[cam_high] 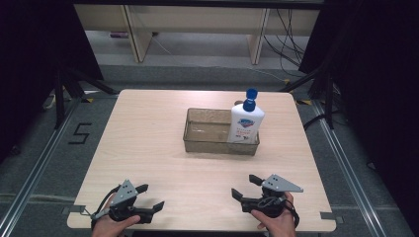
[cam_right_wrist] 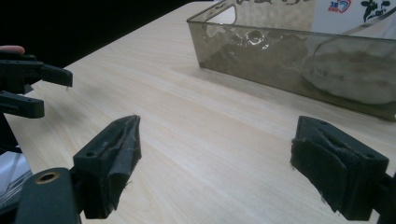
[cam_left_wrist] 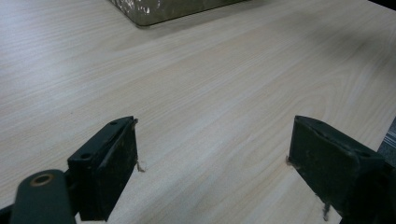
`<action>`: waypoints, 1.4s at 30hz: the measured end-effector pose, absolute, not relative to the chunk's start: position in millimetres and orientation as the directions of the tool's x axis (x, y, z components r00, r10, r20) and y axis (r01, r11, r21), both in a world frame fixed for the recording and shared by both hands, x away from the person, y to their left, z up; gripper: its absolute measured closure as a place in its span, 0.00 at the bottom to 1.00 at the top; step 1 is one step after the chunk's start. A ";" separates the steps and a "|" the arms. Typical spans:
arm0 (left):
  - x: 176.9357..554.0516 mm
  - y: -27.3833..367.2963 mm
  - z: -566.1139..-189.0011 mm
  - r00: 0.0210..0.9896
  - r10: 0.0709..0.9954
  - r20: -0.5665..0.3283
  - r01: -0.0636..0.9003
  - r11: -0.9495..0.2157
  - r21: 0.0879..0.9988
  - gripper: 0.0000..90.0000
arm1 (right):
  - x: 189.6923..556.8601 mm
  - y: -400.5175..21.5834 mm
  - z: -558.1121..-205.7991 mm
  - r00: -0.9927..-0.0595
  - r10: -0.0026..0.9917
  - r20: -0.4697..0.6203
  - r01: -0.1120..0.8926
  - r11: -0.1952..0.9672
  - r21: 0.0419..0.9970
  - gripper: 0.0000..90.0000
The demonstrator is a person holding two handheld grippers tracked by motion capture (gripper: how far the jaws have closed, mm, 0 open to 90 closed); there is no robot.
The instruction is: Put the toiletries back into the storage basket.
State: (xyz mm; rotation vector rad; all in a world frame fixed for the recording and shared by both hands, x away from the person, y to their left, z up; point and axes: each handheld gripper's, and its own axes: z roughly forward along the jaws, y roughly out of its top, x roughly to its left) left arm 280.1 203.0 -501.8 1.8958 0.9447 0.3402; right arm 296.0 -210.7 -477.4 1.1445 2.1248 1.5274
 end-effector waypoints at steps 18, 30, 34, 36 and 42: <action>280.5 203.7 -501.7 0.672 0.727 -0.141 0.460 -0.260 0.849 0.17 | 287.8 -214.1 -479.6 -0.640 0.737 0.216 0.466 0.149 0.872 0.17; 280.5 203.5 -501.7 0.672 0.727 -0.139 0.462 -0.265 0.846 0.17 | 282.0 -216.1 -481.6 -0.637 0.739 0.219 0.477 0.154 0.865 0.17; 281.0 203.2 -502.4 0.678 0.721 -0.146 0.459 -0.260 0.850 0.17 | 280.2 -217.0 -482.9 -0.637 0.745 0.199 0.478 0.179 0.860 0.17; 280.7 203.1 -502.3 0.677 0.722 -0.143 0.458 -0.260 0.850 0.17 | 279.6 -217.4 -483.7 -0.632 0.749 0.201 0.495 0.190 0.848 0.17; 280.7 203.6 -501.7 0.674 0.726 -0.138 0.458 -0.264 0.849 0.17 | 277.5 -218.6 -485.6 -0.605 0.768 0.210 0.504 0.165 0.848 0.17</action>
